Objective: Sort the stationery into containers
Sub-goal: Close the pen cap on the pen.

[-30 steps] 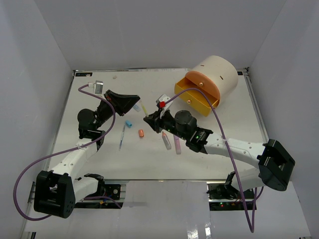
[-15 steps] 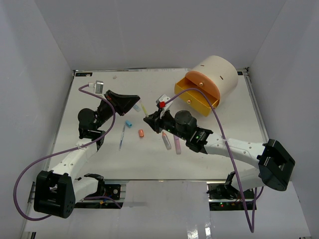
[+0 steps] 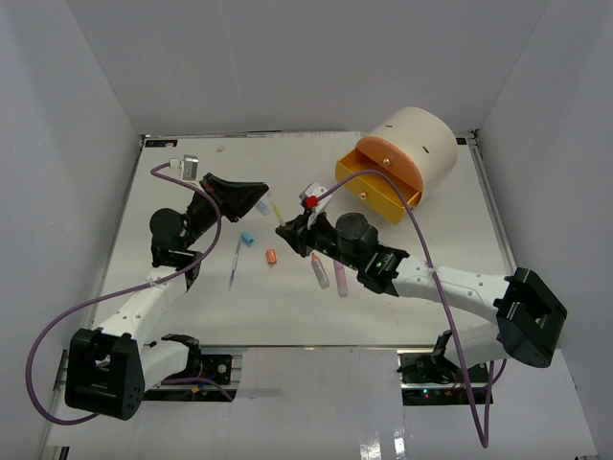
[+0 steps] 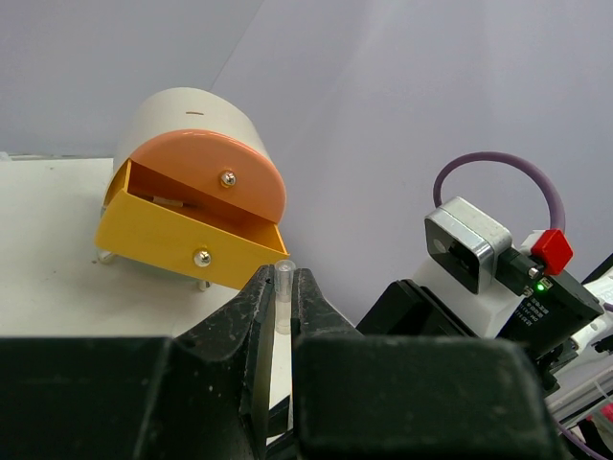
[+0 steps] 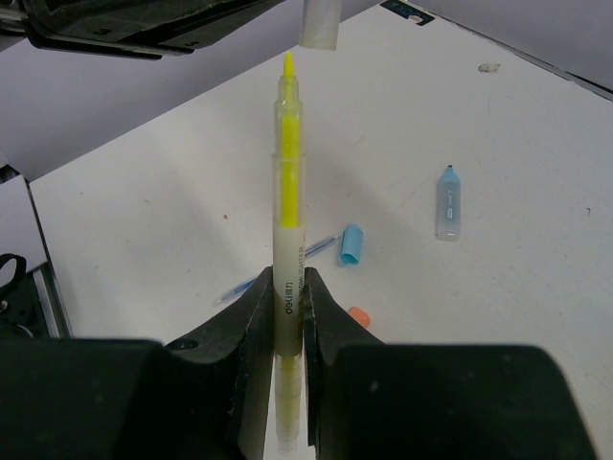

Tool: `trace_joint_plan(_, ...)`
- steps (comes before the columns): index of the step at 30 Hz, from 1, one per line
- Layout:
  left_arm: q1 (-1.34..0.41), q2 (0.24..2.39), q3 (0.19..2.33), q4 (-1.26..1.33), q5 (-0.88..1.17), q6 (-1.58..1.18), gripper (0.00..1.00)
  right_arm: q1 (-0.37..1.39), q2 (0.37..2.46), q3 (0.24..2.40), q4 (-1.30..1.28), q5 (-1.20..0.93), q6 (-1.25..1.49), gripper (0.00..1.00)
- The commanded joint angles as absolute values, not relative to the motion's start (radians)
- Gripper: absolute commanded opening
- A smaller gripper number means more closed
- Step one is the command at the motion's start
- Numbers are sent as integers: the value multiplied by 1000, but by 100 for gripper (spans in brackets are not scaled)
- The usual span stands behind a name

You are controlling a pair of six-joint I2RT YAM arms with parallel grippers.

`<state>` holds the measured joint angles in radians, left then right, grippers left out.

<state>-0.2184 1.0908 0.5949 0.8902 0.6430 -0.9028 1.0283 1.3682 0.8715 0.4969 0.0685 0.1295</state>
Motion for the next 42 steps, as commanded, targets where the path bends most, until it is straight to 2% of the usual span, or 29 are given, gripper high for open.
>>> trace_joint_plan(1,-221,1078,586,893,637,-904,0,1034,1371,870,535,72,141,8)
trace_joint_plan(42,-221,1083,577,930,670,-900,0,1032,1338,854,569,97,135,8)
